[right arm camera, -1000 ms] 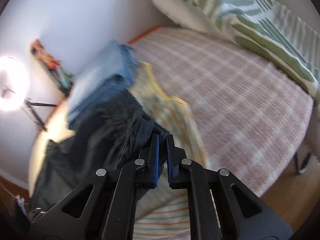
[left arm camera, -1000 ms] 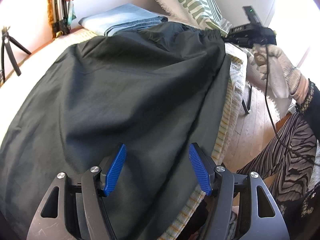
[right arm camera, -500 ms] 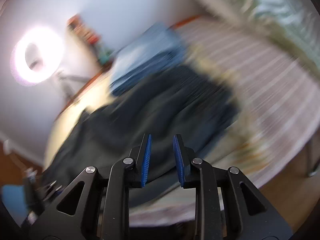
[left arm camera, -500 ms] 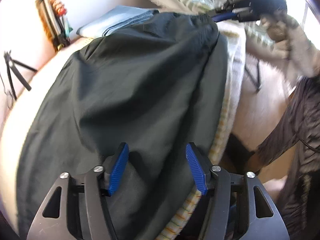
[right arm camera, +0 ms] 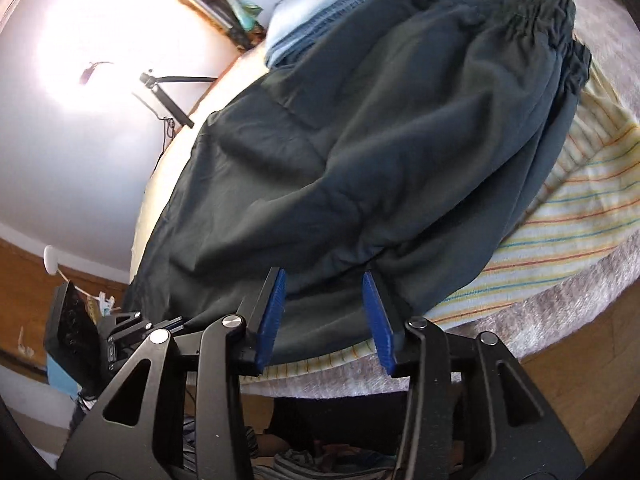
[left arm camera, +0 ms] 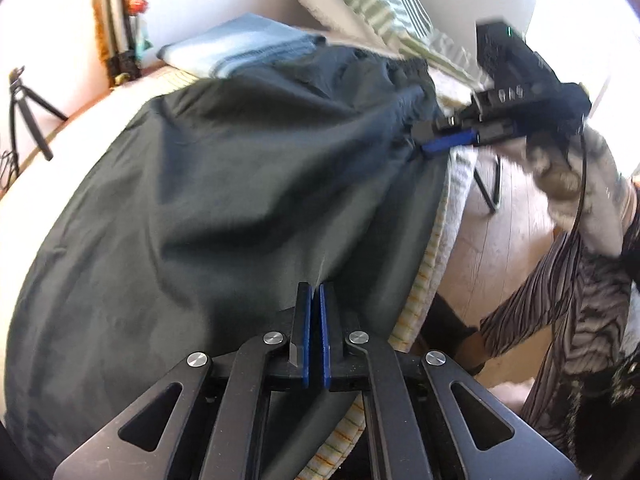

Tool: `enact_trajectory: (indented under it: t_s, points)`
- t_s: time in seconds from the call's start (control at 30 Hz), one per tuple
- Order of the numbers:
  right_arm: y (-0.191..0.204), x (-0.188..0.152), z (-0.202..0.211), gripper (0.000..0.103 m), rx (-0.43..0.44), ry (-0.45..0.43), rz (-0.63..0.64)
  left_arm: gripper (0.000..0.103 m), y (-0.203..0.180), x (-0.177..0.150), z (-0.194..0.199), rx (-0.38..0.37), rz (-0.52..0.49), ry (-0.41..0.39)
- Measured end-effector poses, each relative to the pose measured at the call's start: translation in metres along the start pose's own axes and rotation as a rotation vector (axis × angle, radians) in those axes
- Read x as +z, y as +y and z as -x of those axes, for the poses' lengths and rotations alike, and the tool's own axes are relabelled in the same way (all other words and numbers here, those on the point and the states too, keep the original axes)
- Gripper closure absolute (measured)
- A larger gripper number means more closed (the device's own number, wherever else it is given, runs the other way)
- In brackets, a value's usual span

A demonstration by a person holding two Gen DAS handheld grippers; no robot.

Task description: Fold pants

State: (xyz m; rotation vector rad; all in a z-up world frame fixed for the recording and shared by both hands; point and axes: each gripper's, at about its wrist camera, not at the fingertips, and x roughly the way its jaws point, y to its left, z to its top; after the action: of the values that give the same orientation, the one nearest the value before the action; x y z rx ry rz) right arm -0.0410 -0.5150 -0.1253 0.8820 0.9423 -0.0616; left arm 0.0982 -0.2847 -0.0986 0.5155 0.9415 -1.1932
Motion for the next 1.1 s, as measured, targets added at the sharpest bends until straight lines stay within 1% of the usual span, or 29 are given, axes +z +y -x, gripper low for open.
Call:
enact_trajectory:
  t_s: [0.03, 0.07, 0.17, 0.27, 0.37, 0.4, 0.47, 0.5, 0.53, 0.57, 0.6, 0.63, 0.73, 0.77, 0.83, 0.9, 0.97, 1.0, 1.1]
  points:
    - [-0.001, -0.001, 0.0, 0.055, 0.011, 0.002, -0.011, 0.1, 0.003, 0.001, 0.004, -0.016, 0.024, -0.014]
    - [-0.001, 0.001, -0.002, 0.054, 0.02, 0.002, -0.019, 0.1, 0.006, 0.002, 0.007, -0.017, 0.036, -0.027]
    - [-0.005, 0.004, -0.004, 0.053, 0.023, -0.013, -0.048, 0.1, 0.011, 0.007, 0.014, 0.001, 0.049, -0.053]
    - [-0.013, 0.006, -0.001, 0.053, 0.046, -0.049, -0.126, 0.1, 0.013, 0.009, 0.025, 0.0, 0.055, -0.079]
    - [-0.016, 0.008, 0.001, 0.053, 0.03, -0.087, -0.145, 0.1, 0.012, 0.009, 0.027, -0.004, 0.045, -0.081]
    - [-0.017, 0.009, 0.001, 0.056, 0.031, -0.096, -0.146, 0.1, 0.01, 0.008, 0.026, -0.011, 0.038, -0.069]
    - [-0.014, 0.012, -0.002, 0.072, -0.004, -0.104, -0.121, 0.099, 0.003, 0.003, 0.02, -0.007, 0.017, -0.05]
    - [-0.013, 0.013, -0.004, 0.095, -0.022, -0.103, -0.108, 0.097, 0.0, 0.002, 0.016, -0.008, 0.01, -0.041]
    - [-0.013, 0.015, -0.004, 0.096, -0.005, -0.097, -0.109, 0.087, -0.003, 0.001, 0.014, -0.009, 0.001, -0.035]
    - [-0.014, 0.016, -0.001, 0.097, 0.024, -0.107, -0.123, 0.072, -0.007, 0.001, 0.011, -0.003, -0.006, -0.031]
    - [-0.014, 0.017, 0.006, 0.097, 0.062, -0.129, -0.129, 0.065, -0.01, 0.0, 0.009, 0.009, -0.014, -0.026]
    - [-0.012, 0.018, 0.01, 0.097, 0.073, -0.143, -0.124, 0.061, -0.016, 0.0, 0.005, 0.027, -0.042, -0.021]
    - [-0.003, 0.023, 0.027, 0.098, 0.1, -0.205, -0.098, 0.059, -0.03, 0.0, -0.006, 0.107, -0.118, -0.001]
    - [-0.001, 0.024, 0.03, 0.098, 0.106, -0.214, -0.094, 0.059, -0.033, 0.0, -0.009, 0.133, -0.132, 0.001]
    - [0.002, 0.024, 0.029, 0.098, 0.098, -0.215, -0.081, 0.059, -0.034, 0.0, -0.017, 0.213, -0.146, 0.011]
    - [0.002, 0.022, 0.024, 0.098, 0.09, -0.197, -0.078, 0.061, -0.03, -0.002, -0.021, 0.253, -0.152, 0.014]
    - [0.002, 0.019, 0.02, 0.098, 0.071, -0.186, -0.07, 0.102, -0.024, -0.005, -0.022, 0.241, -0.145, 0.021]
    - [0.001, 0.017, 0.018, 0.098, 0.057, -0.177, -0.065, 0.101, -0.022, -0.006, -0.021, 0.231, -0.141, 0.025]
    - [-0.005, 0.009, 0.022, 0.098, 0.032, -0.16, -0.053, 0.102, -0.025, -0.01, -0.012, 0.186, -0.151, 0.02]
